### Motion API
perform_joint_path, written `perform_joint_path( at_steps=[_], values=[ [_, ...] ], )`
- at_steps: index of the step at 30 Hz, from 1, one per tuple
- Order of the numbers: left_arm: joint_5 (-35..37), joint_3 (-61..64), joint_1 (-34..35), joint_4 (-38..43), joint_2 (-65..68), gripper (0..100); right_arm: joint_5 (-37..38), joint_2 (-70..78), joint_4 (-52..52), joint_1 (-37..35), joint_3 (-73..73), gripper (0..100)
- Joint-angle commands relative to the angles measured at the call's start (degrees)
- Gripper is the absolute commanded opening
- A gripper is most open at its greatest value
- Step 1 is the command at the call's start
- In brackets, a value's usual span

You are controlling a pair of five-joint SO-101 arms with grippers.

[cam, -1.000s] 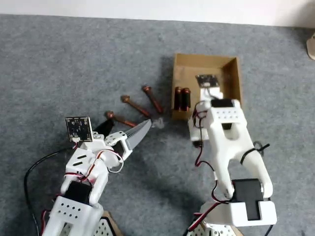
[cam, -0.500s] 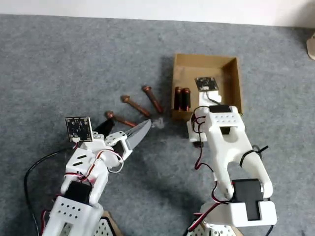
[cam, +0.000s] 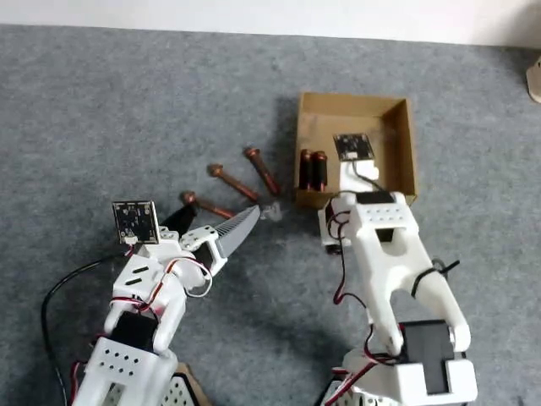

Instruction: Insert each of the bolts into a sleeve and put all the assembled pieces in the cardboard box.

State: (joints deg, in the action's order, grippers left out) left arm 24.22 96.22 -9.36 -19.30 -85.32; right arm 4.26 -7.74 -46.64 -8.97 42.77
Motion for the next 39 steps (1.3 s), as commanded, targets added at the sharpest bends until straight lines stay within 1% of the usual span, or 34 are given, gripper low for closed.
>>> perform_joint_path(
  at_steps=[1, 7, 11, 20, 22, 24, 27, 29, 30, 33, 35, 39],
  values=[
    [-0.44, 0.57, 0.66, 1.14, -0.48, 40, -0.35, 0.22, 2.33, -0.92, 1.89, 3.1],
    [-0.44, 0.75, 0.66, 1.14, -0.48, 40, -0.35, 0.22, 2.15, -0.92, 2.24, 3.7],
    [-0.44, 1.01, 0.4, 1.14, -0.48, 40, -0.35, 0.13, 0.66, -1.27, 2.24, 10.9],
    [-0.44, 1.01, 0.57, 1.14, -0.48, 40, -0.62, 0.13, 0.66, -3.21, 3.03, 11.1],
    [-0.44, 1.01, 0.66, 1.14, -0.48, 40, -0.62, 0.13, 1.01, -3.38, 3.38, 8.0],
    [-0.35, 0.57, 0.66, 1.14, -0.48, 40, -0.62, 0.13, 1.63, -3.38, 3.3, 0.0],
    [-0.26, -0.48, 0.57, 1.05, -0.22, 40, -0.62, 0.13, 3.47, -3.47, 3.74, 0.3],
    [-0.18, -3.12, 0.4, -1.67, 0.13, 40, -0.62, 0.13, 4.62, -3.47, 3.91, 0.5],
    [0.0, -5.14, 0.48, -5.27, 0.13, 40, -0.62, 0.13, 5.05, -3.47, 4.09, 0.5],
    [3.6, -11.82, 0.75, -16.44, 0.13, 40, -0.62, -0.48, 9.54, -3.3, 7.69, 0.5],
    [5.45, -13.93, 0.75, -19.16, 0.22, 40, -0.62, -1.01, 10.24, -3.21, 9.89, 0.5],
    [6.15, -14.55, 0.4, -20.04, 0.22, 39, -0.62, -4.97, 14.73, -3.12, 13.32, 0.5]
  ],
)
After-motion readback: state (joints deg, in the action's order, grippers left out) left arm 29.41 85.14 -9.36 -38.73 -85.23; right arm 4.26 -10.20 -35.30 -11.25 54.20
